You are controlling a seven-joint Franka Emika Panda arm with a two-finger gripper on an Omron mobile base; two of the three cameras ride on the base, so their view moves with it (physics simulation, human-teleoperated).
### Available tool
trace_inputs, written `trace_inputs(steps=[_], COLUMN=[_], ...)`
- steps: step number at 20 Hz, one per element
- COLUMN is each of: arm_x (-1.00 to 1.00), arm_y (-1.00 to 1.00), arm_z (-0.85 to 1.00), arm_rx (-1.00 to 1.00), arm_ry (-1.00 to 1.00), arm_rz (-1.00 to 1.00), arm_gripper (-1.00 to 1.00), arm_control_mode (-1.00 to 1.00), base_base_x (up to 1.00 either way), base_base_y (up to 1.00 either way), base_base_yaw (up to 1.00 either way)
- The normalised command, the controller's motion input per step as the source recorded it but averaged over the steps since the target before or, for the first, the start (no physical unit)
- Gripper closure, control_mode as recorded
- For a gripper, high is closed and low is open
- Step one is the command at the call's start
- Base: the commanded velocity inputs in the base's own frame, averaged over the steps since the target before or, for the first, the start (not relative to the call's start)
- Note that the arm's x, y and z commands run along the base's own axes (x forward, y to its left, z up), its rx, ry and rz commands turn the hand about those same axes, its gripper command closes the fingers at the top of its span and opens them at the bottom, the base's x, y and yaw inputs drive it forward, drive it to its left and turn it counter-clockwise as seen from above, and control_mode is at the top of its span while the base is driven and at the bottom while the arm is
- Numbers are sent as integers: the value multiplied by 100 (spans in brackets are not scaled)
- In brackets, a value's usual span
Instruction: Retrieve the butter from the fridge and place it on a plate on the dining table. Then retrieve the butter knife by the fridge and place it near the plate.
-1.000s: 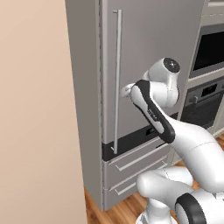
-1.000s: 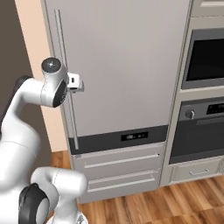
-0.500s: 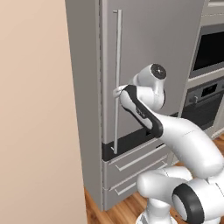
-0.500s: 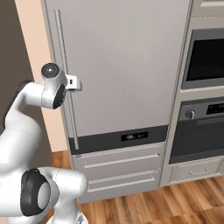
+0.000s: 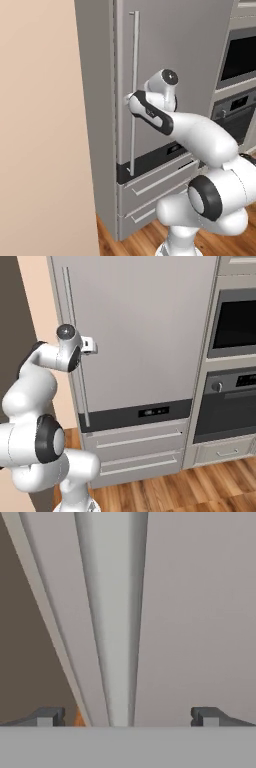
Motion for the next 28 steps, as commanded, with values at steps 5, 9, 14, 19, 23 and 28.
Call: trace_inputs(steps=[5,9,14,19,23,28], arm_x=[33,28,30,17,1,-26], arm_y=[10,14,12,3,-2,-44], arm_z=[0,0,-8,-1,0,0], arm_rx=[0,1,9,2,0,0], arm_ry=[0,0,-1,0,0,1], arm_rz=[1,0,0,0,0,0], arm_gripper=[-100,-100,100,100,100,100], arm_control_mode=[-100,-100,-100,-100,-100,-100], base_base_x=[0,0,0,0,0,0], base_base_y=[0,0,0,0,0,0], base_base_yaw=[0,0,0,0,0,0])
